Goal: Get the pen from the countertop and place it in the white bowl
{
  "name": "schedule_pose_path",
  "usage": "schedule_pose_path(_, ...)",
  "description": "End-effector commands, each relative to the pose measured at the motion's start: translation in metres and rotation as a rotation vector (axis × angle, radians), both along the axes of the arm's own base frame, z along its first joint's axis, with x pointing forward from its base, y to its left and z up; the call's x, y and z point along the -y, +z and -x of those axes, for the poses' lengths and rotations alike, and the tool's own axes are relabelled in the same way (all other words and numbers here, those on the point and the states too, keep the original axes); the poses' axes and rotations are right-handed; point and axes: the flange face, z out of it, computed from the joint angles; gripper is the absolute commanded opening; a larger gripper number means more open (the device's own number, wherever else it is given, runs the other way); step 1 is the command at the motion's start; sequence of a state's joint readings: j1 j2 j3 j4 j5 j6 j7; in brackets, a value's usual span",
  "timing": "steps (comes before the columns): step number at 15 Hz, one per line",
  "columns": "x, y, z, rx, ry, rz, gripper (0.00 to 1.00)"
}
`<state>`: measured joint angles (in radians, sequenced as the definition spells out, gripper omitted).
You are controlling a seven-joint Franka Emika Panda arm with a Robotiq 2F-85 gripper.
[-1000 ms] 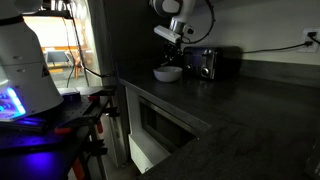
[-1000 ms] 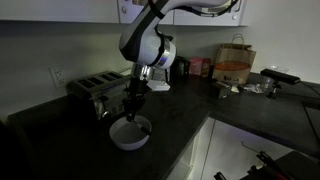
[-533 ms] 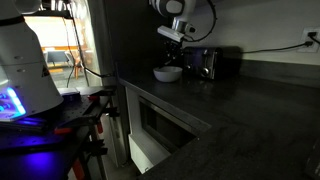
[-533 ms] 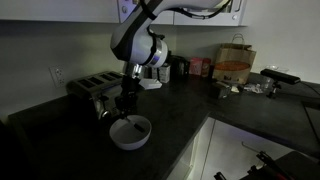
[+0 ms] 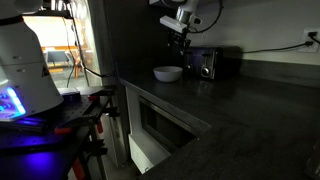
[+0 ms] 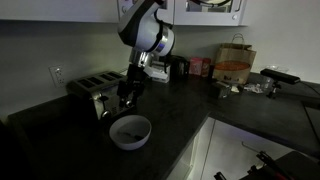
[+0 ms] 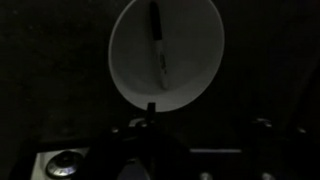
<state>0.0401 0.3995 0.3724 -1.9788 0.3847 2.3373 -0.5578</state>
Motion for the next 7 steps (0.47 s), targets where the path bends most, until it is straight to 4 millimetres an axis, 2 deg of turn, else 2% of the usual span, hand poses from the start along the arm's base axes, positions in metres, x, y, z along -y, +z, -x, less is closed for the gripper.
schedule_pose_path(1, 0.018, 0.036, 0.016, -0.110, -0.096, 0.022, 1.00)
schedule_pose_path(4, 0.027, 0.058, 0.027, -0.208, -0.146, 0.082, 1.00)
schedule_pose_path(7, 0.029, 0.071, 0.036, -0.239, -0.134, 0.068, 1.00)
